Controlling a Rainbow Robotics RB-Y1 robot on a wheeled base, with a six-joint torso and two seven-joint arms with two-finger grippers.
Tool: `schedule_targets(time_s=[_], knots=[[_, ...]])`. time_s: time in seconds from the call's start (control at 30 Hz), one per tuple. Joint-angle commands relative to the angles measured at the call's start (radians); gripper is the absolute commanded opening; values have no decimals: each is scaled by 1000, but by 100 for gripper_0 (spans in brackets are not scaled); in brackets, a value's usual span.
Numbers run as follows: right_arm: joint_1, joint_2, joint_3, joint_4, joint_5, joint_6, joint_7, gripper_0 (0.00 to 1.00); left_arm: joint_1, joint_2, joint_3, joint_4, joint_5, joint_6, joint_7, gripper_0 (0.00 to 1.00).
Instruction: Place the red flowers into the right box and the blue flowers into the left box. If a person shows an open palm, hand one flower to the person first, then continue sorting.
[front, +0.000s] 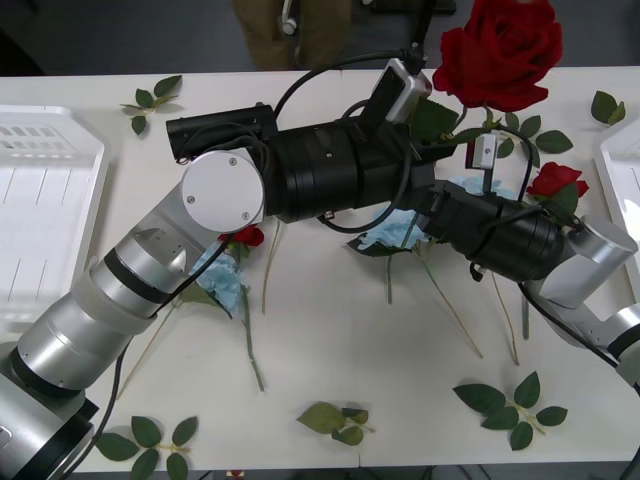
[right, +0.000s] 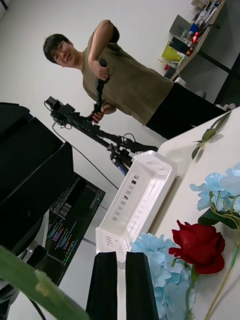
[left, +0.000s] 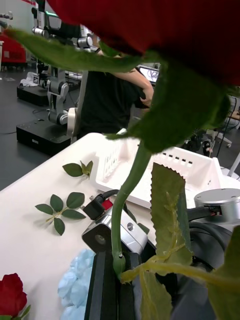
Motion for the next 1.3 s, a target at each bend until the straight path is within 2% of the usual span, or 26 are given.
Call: schedule_targets(time_s=[0.03, 0.07, 0.1, 0.13, 0.3, 0.53, 0.67, 0.87, 1.03, 1.13, 1.27, 1.3], knots=[[-37, -22, -1, -11, 21, -11, -16, 0, 11, 20, -4, -21, 14, -18, -3, 40], [-38, -31, -9, -11, 45, -12, -16, 0, 14, 22, -3, -21, 14, -27, -6, 81], [-41, -34, -13, -11, 59, -12, -16, 0, 14, 20, -4, -21, 14, -28, -6, 95], [-41, -45, -28, -11, 90, -12, -16, 0, 14, 20, -3, -22, 14, -30, -6, 100], [-44, -136, -96, -11, 214, 49, -16, 0, 14, 20, -3, -21, 14, -30, -7, 100], [-10, -300, -162, -11, 246, 149, -31, 0, 14, 31, -3, -22, 7, -30, -12, 100], [9, -419, -206, -11, 279, 205, -146, 0, 13, 123, -1, -21, 23, -30, -1, 100], [9, -568, -346, -20, 533, 344, -336, 0, 13, 351, 5, -17, 127, 61, 172, 100], [5, -653, -455, -99, 795, 457, -482, 0, 13, 473, 42, -19, 77, 289, 431, 100], [2, -663, -495, -161, 944, 503, -569, 0, 13, 479, 112, -28, 1, 449, 576, 100], [20, -673, -506, -231, 1162, 564, -678, 0, 5, 468, 211, -93, -203, 751, 786, 100], [28, -674, -507, -229, 1182, 569, -683, 0, 5, 468, 220, -105, -227, 789, 806, 100]])
